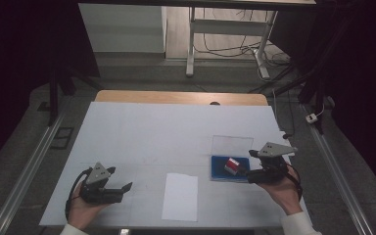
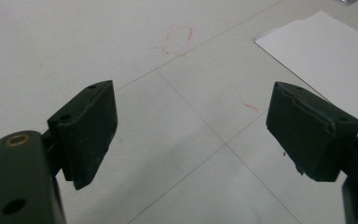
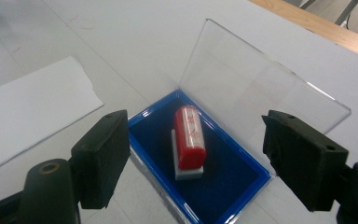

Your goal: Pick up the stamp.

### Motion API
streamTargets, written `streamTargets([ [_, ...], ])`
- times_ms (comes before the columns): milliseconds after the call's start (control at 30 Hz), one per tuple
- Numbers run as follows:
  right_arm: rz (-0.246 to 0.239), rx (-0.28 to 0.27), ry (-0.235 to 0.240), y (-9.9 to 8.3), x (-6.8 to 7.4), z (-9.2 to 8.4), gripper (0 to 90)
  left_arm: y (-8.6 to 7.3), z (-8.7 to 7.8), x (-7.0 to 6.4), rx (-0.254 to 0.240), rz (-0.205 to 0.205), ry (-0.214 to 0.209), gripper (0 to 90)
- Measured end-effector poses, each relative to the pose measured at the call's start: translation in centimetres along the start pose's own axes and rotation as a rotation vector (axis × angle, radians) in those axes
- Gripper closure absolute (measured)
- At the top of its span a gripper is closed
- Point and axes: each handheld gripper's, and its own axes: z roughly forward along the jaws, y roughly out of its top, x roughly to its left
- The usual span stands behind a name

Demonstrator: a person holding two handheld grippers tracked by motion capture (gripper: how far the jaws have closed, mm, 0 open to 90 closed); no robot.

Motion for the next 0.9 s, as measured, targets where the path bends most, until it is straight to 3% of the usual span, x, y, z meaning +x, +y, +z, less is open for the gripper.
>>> streamTargets([
  [467, 0.026, 0.079, 0.019, 2.9, -0.9, 2.2, 22.2, 0.0, 0.1, 0.0, 0.005, 0.003, 0.000, 17.1],
  [633, 0.030, 0.098, 0.029, 3.1, -1.1, 2.8, 22.4, 0.0, 0.2, 0.0, 0.007, 0.006, 0.002, 17.1],
  [900, 0.007, 0.171, 0.062, 2.7, -1.3, 4.5, 26.3, 0.0, 0.1, -0.1, 0.011, 0.009, 0.003, 17.1],
])
